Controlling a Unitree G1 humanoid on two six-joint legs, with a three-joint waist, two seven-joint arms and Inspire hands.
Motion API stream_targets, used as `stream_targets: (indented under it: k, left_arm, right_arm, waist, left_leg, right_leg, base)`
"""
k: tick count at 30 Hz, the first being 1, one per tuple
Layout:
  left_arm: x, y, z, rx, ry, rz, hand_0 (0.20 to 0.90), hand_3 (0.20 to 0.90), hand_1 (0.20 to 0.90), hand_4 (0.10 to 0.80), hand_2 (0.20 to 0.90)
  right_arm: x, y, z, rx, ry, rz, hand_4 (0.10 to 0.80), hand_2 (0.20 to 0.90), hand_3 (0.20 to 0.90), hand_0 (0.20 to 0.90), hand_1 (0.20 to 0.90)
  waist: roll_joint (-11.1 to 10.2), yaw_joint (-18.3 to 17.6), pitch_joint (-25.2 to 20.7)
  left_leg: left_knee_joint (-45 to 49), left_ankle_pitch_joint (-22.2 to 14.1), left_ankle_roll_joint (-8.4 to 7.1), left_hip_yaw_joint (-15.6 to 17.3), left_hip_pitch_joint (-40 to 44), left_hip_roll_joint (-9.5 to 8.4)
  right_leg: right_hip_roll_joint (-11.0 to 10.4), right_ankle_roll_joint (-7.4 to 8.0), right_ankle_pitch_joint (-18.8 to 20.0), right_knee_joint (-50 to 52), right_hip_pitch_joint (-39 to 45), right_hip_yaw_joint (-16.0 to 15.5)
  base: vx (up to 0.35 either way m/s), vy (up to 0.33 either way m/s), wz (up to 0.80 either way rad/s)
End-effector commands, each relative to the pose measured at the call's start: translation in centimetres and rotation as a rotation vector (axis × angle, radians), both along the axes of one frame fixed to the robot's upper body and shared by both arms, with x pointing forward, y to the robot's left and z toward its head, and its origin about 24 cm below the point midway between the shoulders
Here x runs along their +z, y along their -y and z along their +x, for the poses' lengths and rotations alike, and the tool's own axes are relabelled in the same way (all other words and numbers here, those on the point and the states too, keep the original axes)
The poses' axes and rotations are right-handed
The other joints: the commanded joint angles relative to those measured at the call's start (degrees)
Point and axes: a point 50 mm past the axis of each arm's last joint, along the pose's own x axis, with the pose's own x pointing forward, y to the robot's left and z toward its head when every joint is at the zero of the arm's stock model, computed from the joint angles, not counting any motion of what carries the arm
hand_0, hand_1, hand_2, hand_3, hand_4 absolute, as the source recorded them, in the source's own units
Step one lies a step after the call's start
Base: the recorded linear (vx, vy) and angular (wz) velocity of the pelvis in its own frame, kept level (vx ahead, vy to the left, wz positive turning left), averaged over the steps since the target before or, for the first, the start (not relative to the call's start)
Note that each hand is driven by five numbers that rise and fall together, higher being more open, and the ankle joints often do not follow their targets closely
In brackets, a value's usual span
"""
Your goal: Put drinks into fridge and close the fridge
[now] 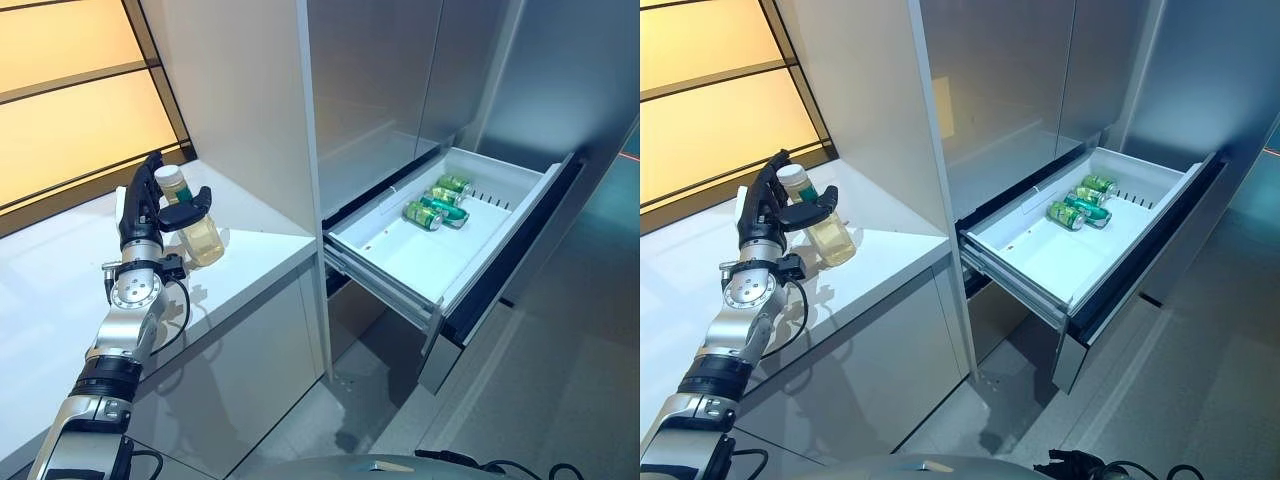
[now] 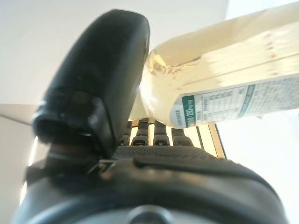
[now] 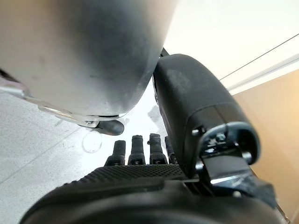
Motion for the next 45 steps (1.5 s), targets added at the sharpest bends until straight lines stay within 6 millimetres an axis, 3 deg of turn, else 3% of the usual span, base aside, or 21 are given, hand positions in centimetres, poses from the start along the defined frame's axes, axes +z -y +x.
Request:
stream_targets:
  k: [1,11,20,31,45]
  left_arm:
    - [3.3,-0.2,1.7,-0.011,0.090,0.068,0.900,0.900,0.900,0.800,0.900]
    - [2.6,0.8,1.8,-0.085,0.109,-0.085,0.900,0.900,0.900,0.800,0.900]
    - [0.8,1.8,1.7,-0.142,0.144,-0.404,0.900,0.900,0.900,0.800,0.900]
    - [1.3,1.4,1.5,-0.110,0.195,-0.322,0.900,0.900,0.900,0.800,0.900]
    - [4.6,1.0,1.3,-0.051,0.371,-0.225,0.900,0.900,0.900,0.800,0.900]
  right_arm:
    - [-0.1,0.7,-2.2,0.044,-0.107,-0.031,0.800,0.900,0.900,0.900,0.900]
    - [-0.1,0.6,-2.4,0.052,-0.110,-0.032,0.800,0.900,0.900,0.900,0.900]
    - [-0.2,0.5,-2.3,0.059,-0.113,-0.030,0.800,0.900,0.900,0.900,0.900]
    - [-0.2,0.5,-2.4,0.060,-0.113,-0.029,0.800,0.900,0.900,0.900,0.900]
    - [-0.2,0.4,-2.2,0.065,-0.114,-0.026,0.800,0.900,0.900,0.900,0.900]
  waist:
    - [0.6,-0.7,0.2]
    - [0.6,-0.9,0.5]
    - [0.4,-0.9,0.5]
    - [0.4,-1.0,0.6]
    - [0.3,-0.9,0.3]
  left_leg:
    - [0.6,-7.6,1.53,2.9,1.9,-1.40]
    - [0.5,-7.6,1.59,3.0,1.9,-1.44]
    - [0.5,-7.6,1.63,2.9,2.0,-1.53]
    - [0.4,-7.6,1.48,3.1,2.2,-1.44]
    - [0.4,-7.4,1.16,3.1,1.9,-1.27]
  right_leg:
    - [-1.1,4.36,-3.9,4.2,-1.3,0.4]
    - [-1.2,4.48,-3.7,4.2,-1.3,0.5]
    - [-1.3,4.51,-3.7,4.2,-1.3,0.5]
    - [-1.2,4.48,-3.6,3.9,-1.0,0.4]
    - [-1.1,4.29,-3.6,3.7,-1.1,0.2]
  base:
    - [0.000,0.000,0.00]
    - [0.000,0.000,0.00]
    - [0.000,0.000,0.00]
    - [0.000,0.000,0.00]
    - [0.000,0.000,0.00]
